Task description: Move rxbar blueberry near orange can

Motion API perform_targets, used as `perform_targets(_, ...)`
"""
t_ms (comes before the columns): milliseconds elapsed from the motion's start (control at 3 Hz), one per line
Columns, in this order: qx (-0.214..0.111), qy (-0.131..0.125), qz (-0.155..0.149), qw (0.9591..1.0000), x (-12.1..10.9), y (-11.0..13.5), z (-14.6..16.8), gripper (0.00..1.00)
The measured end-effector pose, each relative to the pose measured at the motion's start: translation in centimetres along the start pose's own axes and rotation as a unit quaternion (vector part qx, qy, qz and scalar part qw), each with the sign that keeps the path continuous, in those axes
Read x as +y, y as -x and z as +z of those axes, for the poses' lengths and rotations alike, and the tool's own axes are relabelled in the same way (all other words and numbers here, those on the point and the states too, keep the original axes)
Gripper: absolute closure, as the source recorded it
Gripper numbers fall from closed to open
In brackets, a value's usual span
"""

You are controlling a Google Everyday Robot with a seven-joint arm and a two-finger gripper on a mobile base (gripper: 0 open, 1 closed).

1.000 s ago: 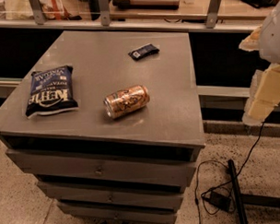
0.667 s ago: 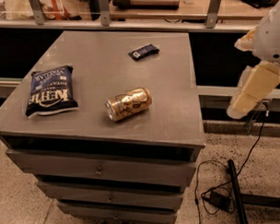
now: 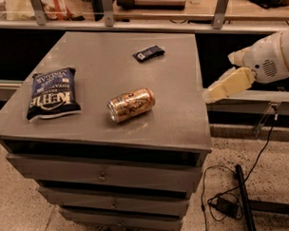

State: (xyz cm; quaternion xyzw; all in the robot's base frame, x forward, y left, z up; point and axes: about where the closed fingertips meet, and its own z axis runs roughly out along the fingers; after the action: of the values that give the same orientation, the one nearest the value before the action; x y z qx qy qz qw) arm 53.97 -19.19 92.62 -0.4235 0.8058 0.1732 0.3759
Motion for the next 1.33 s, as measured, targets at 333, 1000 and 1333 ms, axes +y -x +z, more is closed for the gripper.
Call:
perform_targets(333,-0.122,-0.003,0.028,0.9921,-2.5,3.2,3.4,0.0)
perform_targets(1000,-0.217,-0.075,0.007,0.9733,-7.0,8.3,6.4,0.0)
perform_targets(1333,-0.217,-0.076,0.007,0.9733,-7.0,8.3,6.4,0.0)
